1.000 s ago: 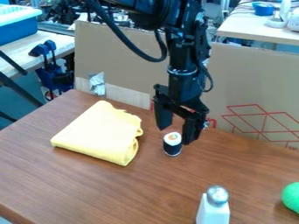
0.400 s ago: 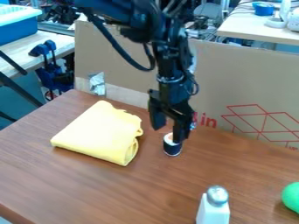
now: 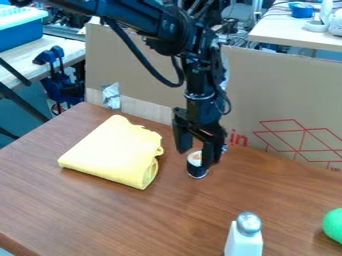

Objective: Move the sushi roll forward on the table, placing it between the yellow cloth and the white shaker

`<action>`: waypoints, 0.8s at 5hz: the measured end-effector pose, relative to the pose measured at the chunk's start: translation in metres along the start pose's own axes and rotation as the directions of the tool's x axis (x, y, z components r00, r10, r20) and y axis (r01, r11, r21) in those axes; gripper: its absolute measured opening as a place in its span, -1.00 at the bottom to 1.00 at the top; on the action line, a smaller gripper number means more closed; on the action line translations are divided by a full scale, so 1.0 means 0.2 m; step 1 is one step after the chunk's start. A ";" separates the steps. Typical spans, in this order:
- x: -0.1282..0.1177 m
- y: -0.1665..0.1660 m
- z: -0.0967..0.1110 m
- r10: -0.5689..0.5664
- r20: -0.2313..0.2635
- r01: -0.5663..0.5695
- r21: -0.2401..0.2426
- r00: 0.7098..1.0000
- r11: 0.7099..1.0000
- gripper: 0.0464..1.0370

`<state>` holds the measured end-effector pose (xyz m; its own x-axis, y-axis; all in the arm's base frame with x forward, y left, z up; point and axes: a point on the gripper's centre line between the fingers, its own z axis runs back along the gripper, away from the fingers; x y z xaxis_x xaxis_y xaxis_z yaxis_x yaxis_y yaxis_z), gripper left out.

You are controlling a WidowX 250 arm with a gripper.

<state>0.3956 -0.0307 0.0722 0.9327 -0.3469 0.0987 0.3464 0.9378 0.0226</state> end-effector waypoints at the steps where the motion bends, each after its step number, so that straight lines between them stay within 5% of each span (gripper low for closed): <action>1: 0.03 0.00 -0.01 -0.004 -0.015 0.004 0.006 1.000 1.000 0.94; 4: 0.08 0.02 -0.09 0.028 -0.084 -0.027 0.015 0.996 1.000 0.94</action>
<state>0.4130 -0.0320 0.0551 0.9473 -0.3200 0.0155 0.3193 0.9470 0.0347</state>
